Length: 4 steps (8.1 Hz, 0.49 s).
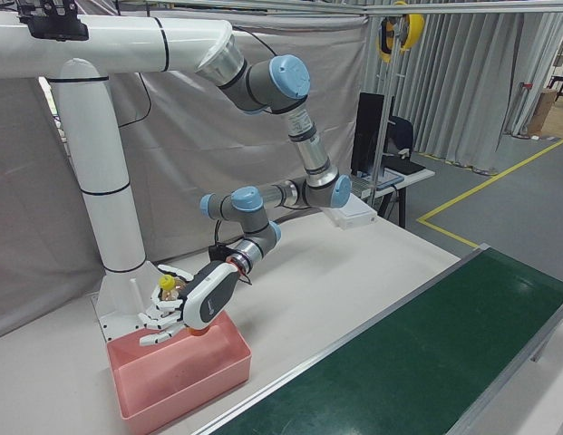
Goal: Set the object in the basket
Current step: 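Open the left hand to drop the bottle into the basket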
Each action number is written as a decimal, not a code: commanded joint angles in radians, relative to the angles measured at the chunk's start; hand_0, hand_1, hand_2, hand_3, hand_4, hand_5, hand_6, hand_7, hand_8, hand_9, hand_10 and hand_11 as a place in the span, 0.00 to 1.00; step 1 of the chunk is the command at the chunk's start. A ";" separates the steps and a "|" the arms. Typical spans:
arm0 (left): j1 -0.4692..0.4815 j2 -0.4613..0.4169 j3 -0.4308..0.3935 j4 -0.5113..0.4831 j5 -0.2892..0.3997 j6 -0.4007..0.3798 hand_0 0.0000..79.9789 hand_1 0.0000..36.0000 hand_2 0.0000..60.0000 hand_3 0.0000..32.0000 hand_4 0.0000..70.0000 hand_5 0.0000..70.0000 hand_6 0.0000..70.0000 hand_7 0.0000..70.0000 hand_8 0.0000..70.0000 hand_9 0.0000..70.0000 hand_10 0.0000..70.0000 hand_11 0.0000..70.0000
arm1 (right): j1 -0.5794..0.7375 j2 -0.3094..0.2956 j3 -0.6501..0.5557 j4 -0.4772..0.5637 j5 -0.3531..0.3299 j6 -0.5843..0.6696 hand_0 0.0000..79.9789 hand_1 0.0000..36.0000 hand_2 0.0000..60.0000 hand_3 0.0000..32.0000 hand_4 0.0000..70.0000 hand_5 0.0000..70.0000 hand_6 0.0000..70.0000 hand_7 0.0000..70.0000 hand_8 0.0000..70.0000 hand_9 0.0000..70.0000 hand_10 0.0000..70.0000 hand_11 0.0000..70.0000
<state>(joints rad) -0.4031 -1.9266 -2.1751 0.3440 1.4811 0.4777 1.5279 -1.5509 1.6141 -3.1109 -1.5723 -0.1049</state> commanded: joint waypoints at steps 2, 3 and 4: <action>0.009 -0.022 -0.028 0.013 0.076 -0.004 0.83 0.34 0.00 0.00 0.00 0.00 0.00 0.08 0.00 0.00 0.00 0.00 | 0.000 0.000 0.000 0.000 0.000 0.001 0.00 0.00 0.00 0.00 0.00 0.00 0.00 0.00 0.00 0.00 0.00 0.00; 0.009 -0.026 -0.028 0.013 0.074 -0.004 0.84 0.34 0.00 0.00 0.00 0.00 0.00 0.07 0.00 0.00 0.00 0.00 | 0.000 0.000 0.000 0.000 0.000 0.001 0.00 0.00 0.00 0.00 0.00 0.00 0.00 0.00 0.00 0.00 0.00 0.00; 0.007 -0.029 -0.028 0.013 0.076 -0.005 0.84 0.35 0.00 0.00 0.00 0.00 0.00 0.07 0.00 0.00 0.00 0.00 | 0.000 0.000 0.000 0.000 0.000 0.001 0.00 0.00 0.00 0.00 0.00 0.00 0.00 0.00 0.00 0.00 0.00 0.00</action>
<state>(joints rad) -0.3947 -1.9489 -2.2016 0.3570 1.5540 0.4742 1.5278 -1.5509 1.6137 -3.1110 -1.5723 -0.1043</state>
